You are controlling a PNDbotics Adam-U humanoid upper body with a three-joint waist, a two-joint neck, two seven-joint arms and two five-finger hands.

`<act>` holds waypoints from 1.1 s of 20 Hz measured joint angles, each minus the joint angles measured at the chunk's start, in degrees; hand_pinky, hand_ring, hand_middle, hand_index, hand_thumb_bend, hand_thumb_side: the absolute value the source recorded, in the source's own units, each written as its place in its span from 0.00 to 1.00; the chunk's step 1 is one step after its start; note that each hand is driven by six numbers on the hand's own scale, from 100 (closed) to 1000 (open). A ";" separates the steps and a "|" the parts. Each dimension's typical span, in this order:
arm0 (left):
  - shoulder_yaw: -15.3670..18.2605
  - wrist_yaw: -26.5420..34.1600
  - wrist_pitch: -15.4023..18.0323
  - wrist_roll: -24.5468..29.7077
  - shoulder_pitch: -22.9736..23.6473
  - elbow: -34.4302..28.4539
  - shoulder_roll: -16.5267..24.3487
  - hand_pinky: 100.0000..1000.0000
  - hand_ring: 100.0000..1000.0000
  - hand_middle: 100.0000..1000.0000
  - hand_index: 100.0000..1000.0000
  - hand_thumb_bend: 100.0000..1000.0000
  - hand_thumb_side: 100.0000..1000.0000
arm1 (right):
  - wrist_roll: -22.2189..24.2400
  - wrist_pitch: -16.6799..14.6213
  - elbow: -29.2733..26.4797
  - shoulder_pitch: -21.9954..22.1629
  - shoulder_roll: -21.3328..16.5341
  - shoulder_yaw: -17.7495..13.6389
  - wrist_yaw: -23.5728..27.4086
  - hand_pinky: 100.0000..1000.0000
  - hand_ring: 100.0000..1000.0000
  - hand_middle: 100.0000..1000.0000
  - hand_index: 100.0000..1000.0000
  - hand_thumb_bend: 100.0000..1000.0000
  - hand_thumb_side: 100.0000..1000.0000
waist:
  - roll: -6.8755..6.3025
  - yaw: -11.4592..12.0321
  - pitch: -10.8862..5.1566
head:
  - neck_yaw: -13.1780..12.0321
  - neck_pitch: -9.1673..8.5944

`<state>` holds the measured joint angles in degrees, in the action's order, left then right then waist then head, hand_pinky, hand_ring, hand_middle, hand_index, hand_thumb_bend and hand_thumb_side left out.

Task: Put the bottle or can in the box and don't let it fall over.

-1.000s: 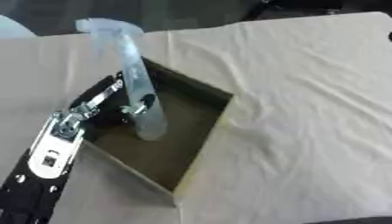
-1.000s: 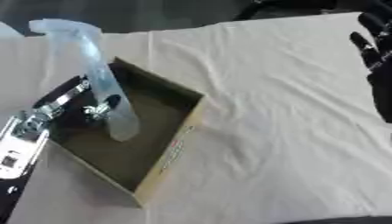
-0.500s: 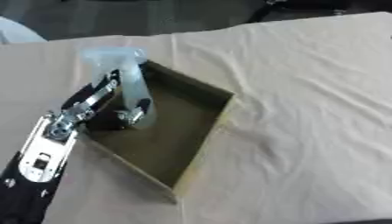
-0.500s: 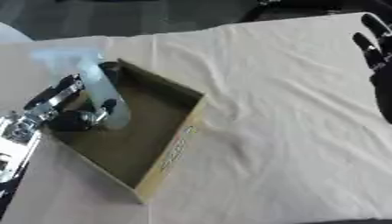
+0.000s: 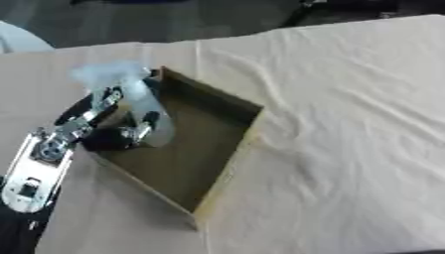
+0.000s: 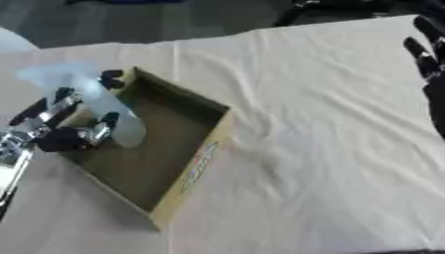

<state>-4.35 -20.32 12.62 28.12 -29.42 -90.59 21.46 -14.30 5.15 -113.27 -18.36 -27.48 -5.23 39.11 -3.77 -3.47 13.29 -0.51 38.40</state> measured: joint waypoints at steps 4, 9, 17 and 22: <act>0.23 -0.42 -0.37 0.64 0.76 -0.30 1.03 1.00 1.00 1.00 0.95 0.00 0.86 | -0.03 -0.03 0.00 -0.07 -0.03 -0.02 0.00 1.00 1.00 0.87 1.00 0.00 0.50 | -0.03 0.00 0.00 | -0.81 -0.29; 1.09 -0.41 -0.69 1.39 2.26 -1.20 2.55 1.00 1.00 1.00 0.95 0.00 0.92 | -0.22 -0.21 0.00 -0.22 -0.06 -0.03 0.02 1.00 1.00 0.86 1.00 0.00 0.50 | -0.21 0.04 0.00 | -2.31 -0.81; 1.46 -1.36 -0.04 4.86 3.72 -0.85 4.78 1.00 1.00 1.00 0.92 0.00 1.00 | -0.43 -0.46 0.00 -0.08 -0.52 -0.08 0.06 1.00 1.00 0.87 1.00 0.00 0.51 | -0.60 -0.12 -0.04 | -1.98 -1.32; 1.48 -3.24 1.34 5.56 3.73 -0.52 5.79 1.00 1.00 1.00 0.86 0.00 1.00 | -0.52 -0.51 0.00 0.23 -0.55 -0.38 0.06 1.00 1.00 0.86 1.00 0.00 0.51 | -0.66 -0.29 -0.04 | -1.68 -1.36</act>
<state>-2.88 -23.56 13.95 33.68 -25.68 -91.11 27.25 -14.82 4.64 -113.27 -18.12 -28.03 -5.61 39.17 -4.43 -3.75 13.26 -2.18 37.04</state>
